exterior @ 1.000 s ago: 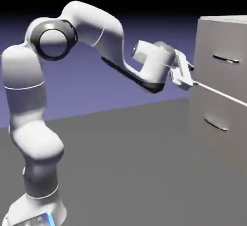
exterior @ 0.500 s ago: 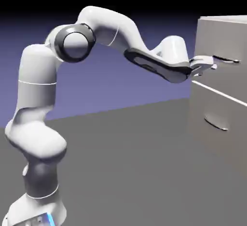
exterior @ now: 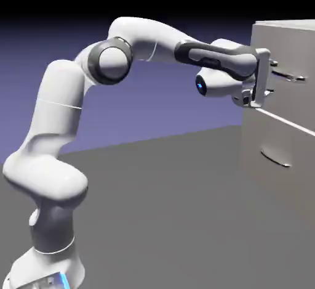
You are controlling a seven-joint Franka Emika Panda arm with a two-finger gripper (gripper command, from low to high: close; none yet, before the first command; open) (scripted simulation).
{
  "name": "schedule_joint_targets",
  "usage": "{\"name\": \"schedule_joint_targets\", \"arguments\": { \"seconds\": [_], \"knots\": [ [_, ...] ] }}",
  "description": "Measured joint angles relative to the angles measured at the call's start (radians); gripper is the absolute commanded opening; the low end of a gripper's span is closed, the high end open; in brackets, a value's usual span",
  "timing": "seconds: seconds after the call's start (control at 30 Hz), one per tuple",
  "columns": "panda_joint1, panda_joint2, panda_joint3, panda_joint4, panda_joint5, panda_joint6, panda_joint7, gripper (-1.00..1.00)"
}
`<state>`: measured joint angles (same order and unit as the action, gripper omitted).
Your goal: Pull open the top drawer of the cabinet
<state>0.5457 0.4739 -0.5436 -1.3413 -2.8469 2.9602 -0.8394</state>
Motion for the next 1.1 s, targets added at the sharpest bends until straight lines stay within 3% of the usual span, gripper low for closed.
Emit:
{"name": "schedule_joint_targets", "arguments": {
  "seconds": [0.17, 0.2, 0.27, 0.5, 0.73, 1.1],
  "knots": [
    [-0.069, 0.117, 0.026, 0.181, 0.014, 0.068, 0.025, 0.0],
    [-0.082, 0.139, 0.031, 0.216, 0.016, 0.081, 0.03, -1.0],
    [-0.082, 0.139, 0.031, 0.216, 0.016, 0.081, 0.03, -1.0],
    [0.004, -0.024, 0.007, -0.037, -0.005, -0.017, -0.005, -1.0],
    [0.209, -0.112, -0.181, -0.207, -0.042, -0.066, 0.047, -1.0],
    [0.385, -0.472, -0.243, -0.602, 0.082, -0.219, -0.294, -1.0]
  ]
}}
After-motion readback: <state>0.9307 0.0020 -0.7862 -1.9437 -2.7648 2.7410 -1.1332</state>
